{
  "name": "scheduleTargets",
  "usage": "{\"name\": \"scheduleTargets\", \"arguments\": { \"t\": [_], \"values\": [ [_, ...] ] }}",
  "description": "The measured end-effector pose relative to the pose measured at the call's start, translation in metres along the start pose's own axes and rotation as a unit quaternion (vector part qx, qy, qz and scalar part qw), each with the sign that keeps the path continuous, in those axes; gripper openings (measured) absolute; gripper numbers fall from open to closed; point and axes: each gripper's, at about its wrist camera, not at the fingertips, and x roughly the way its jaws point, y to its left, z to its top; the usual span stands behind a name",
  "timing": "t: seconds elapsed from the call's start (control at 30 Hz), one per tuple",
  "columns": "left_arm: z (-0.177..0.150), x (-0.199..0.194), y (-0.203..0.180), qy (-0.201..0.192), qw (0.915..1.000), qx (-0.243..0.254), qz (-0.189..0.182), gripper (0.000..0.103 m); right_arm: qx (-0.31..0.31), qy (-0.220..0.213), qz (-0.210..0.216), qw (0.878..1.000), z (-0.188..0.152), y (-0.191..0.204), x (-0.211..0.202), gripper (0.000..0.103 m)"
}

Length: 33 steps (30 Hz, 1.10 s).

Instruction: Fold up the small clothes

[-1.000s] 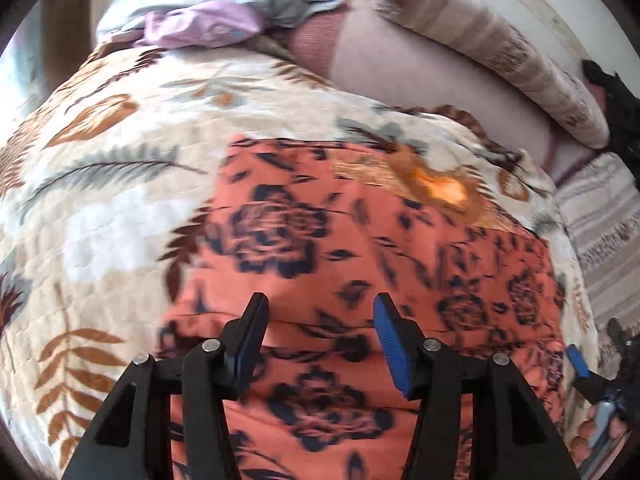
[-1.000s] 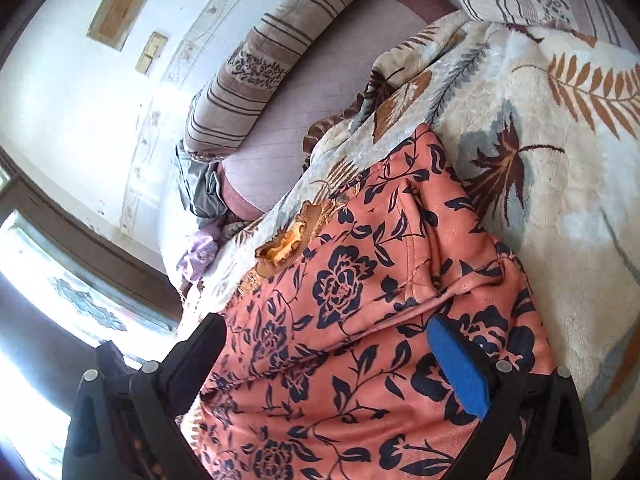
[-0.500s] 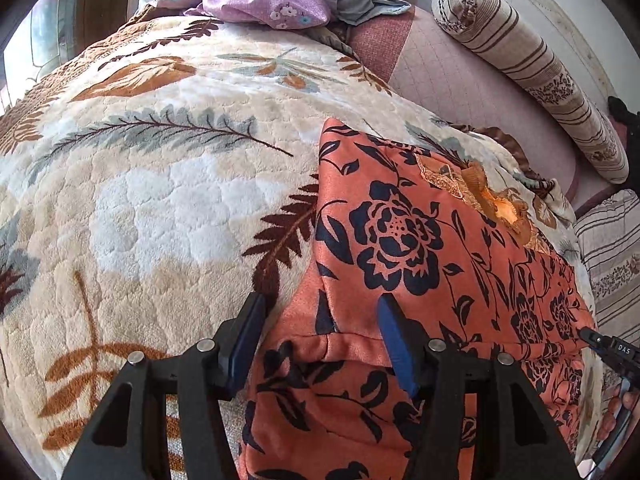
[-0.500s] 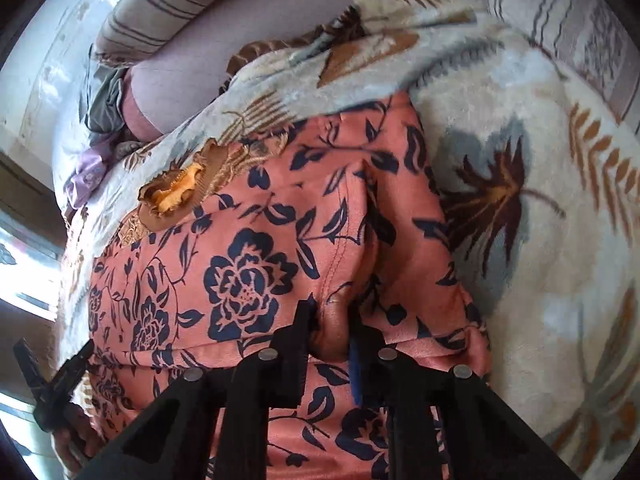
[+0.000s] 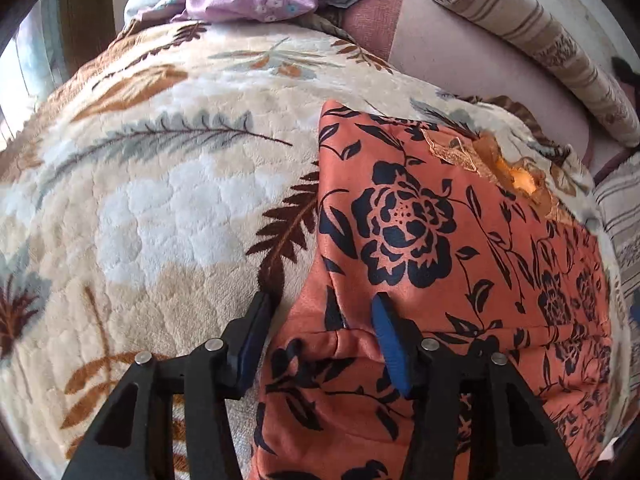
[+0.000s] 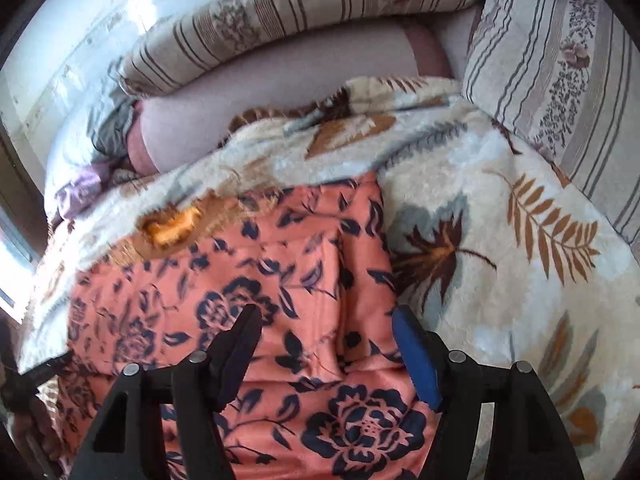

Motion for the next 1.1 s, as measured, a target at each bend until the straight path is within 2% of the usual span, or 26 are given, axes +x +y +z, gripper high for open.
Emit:
{"name": "scheduleTargets", "arguments": {
  "t": [0.03,0.07,0.17,0.23,0.27,0.3,0.33,0.37,0.4,0.43,0.5,0.57,0.6,0.63,0.67,0.7,0.73,0.77,0.8,0.83,0.87,0.9,0.93,1.0,1.03,1.1],
  "values": [
    [0.002,-0.004,-0.002,0.001,1.0,0.001,-0.008,0.041,0.009,-0.016,0.033,0.999,0.005,0.003,-0.008,0.072],
    [0.005,-0.008,-0.002,0.0,0.9999,-0.004,-0.016,0.041,0.01,-0.023,0.073,0.997,0.012,0.009,-0.01,0.073],
    [0.025,-0.023,0.003,-0.029,0.9976,-0.028,-0.057,0.043,0.01,0.013,0.188,0.982,0.024,0.031,0.015,0.073],
    [0.047,-0.013,0.005,-0.021,0.9957,-0.037,-0.082,0.065,0.037,0.069,0.234,0.969,0.022,0.029,0.052,0.073],
    [0.059,0.001,0.007,-0.005,0.9938,-0.046,-0.101,0.065,0.056,0.107,0.24,0.963,0.014,0.025,0.072,0.073],
    [0.066,0.019,0.011,0.03,0.9904,-0.057,-0.122,0.064,0.079,0.148,0.229,0.959,0.007,0.018,0.095,0.069],
    [0.071,0.041,0.014,0.072,0.9862,-0.071,-0.131,0.041,0.098,0.157,0.226,0.956,0.0,0.01,0.107,0.062],
    [0.072,0.051,0.019,0.085,0.9853,-0.083,-0.123,0.035,0.105,0.146,0.236,0.955,0.0,0.004,0.107,0.061],
    [0.075,0.049,0.023,0.074,0.9836,-0.09,-0.137,0.028,0.112,0.145,0.244,0.952,0.003,0.002,0.103,0.062],
    [0.077,0.045,0.023,0.064,0.9856,-0.08,-0.134,0.021,0.117,0.144,0.244,0.952,0.005,0.001,0.099,0.064],
    [0.077,0.041,0.018,0.048,0.9927,-0.052,-0.098,0.014,0.105,0.126,0.241,0.957,0.013,-0.002,0.089,0.066],
    [0.075,0.048,0.015,0.046,0.9934,-0.045,-0.095,0.015,0.098,0.126,0.255,0.953,0.016,-0.007,0.096,0.072],
    [0.075,0.047,0.014,0.044,0.9937,-0.044,-0.093,0.017,0.1,0.143,0.233,0.957,0.014,-0.014,0.109,0.066],
    [0.075,0.045,0.012,0.043,0.9945,-0.042,-0.085,0.02,0.116,0.152,0.23,0.954,0.012,-0.022,0.119,0.052],
    [0.076,0.04,0.009,0.038,0.9959,-0.037,-0.073,0.022,0.139,0.148,0.227,0.953,0.016,-0.029,0.121,0.049],
    [0.072,0.029,0.007,0.021,0.9974,-0.031,-0.062,0.022,0.15,0.147,0.231,0.95,0.02,-0.032,0.116,0.052],
    [0.071,0.018,0.002,-0.001,0.9978,-0.022,-0.063,0.025,0.149,0.135,0.233,0.951,0.026,-0.033,0.109,0.064],
    [0.069,0.008,0.003,-0.019,0.9969,-0.012,-0.076,0.028,0.146,0.118,0.235,0.954,0.032,-0.033,0.102,0.068],
    [0.066,0.003,0.003,-0.029,0.9953,-0.005,-0.092,0.033,0.145,0.108,0.245,0.952,0.037,-0.033,0.098,0.069],
    [0.064,0.003,0.0,-0.028,0.9951,0.003,-0.095,0.033,0.146,0.108,0.265,0.947,0.041,-0.032,0.098,0.069],
    [0.062,0.012,-0.003,-0.01,0.9968,0.011,-0.079,0.033,0.143,0.111,0.28,0.943,0.043,-0.032,0.103,0.072],
    [0.061,0.027,-0.005,0.015,0.9981,0.019,-0.057,0.033,0.134,0.119,0.259,0.949,0.043,-0.032,0.114,0.072],
    [0.058,0.036,-0.004,0.014,0.9988,0.022,-0.042,0.036,0.133,0.138,0.223,0.956,0.04,-0.036,0.129,0.064],
    [0.059,0.026,-0.004,-0.004,0.9993,0.021,-0.03,0.036,0.189,0.135,0.238,0.943,0.038,-0.048,0.134,0.062],
    [0.06,0.018,-0.002,-0.008,0.9992,0.014,-0.036,0.037,0.188,0.124,0.237,0.945,0.041,-0.045,0.122,0.066],
    [0.057,0.007,0.001,-0.019,0.9984,0.009,-0.053,0.037,0.147,0.093,0.254,0.951,0.045,-0.033,0.098,0.076]
  ]
}}
